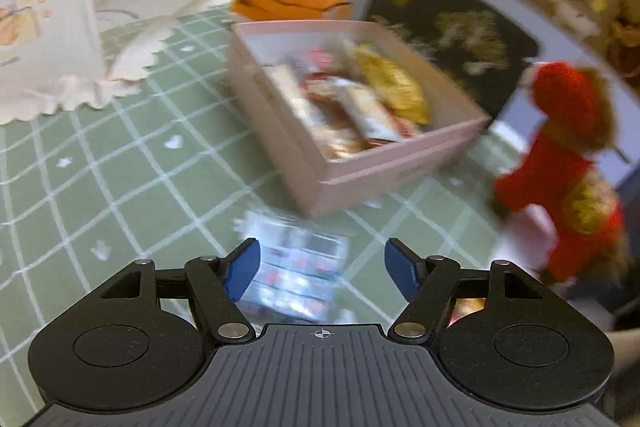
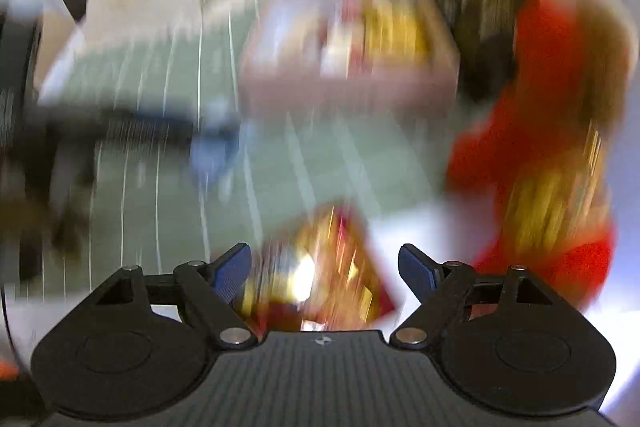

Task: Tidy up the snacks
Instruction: 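Grasp the blue-and-white candy packet with the left gripper while the right grasps the red spicy packet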

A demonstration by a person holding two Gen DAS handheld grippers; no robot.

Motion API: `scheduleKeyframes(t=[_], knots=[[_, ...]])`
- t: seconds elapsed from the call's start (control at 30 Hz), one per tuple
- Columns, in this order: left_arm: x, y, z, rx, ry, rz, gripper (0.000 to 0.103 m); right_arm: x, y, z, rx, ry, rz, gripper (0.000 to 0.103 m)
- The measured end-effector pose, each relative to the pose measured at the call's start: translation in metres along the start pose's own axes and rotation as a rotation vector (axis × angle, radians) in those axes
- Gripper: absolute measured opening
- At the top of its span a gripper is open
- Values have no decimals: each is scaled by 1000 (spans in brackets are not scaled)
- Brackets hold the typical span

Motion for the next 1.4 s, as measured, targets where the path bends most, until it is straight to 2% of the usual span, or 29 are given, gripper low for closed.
scheduleKeyframes(t=[0.07,0.17,0.27,0.3,0.37,0.57,0.73,0.9,1.03,1.2,1.4], knots=[[-5,0,-9,40,-50,-5,72,-8,17,-1,-75,-24,-37,82],[-14,1,-17,79,-63,-31,72,-17,22,4,-195,-64,-68,82],[-21,6,-15,32,-85,-71,72,-30,19,5,-278,-92,-92,82],[-24,8,-13,11,-90,-82,73,-33,18,7,-300,-93,-89,85],[-24,10,-10,-19,-96,-71,74,-37,9,8,-312,-76,-71,86],[-17,21,-14,-13,-45,-91,71,-56,-17,0,-197,49,-39,87],[-1,38,-16,-12,-39,-108,70,-64,-21,-12,-70,79,-20,93],[12,54,-10,-89,-34,-131,70,-64,-9,-20,58,80,9,97],[14,63,-1,-178,-19,-141,72,-61,-1,-15,52,93,53,101],[7,69,8,-285,-60,-155,78,-55,3,-12,50,99,58,101],[3,66,7,-245,-71,-154,82,-53,7,-12,48,102,79,103]])
Point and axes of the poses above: each gripper's, at about its wrist camera, not at the fingertips, and x roughly against the way its jaws point, z to its right, y to its underside, the point moved 7 cm from there along -x, roughly the way its jaws point, and after that the axes turned 4 degrees about -y, right-handed, at the moved point
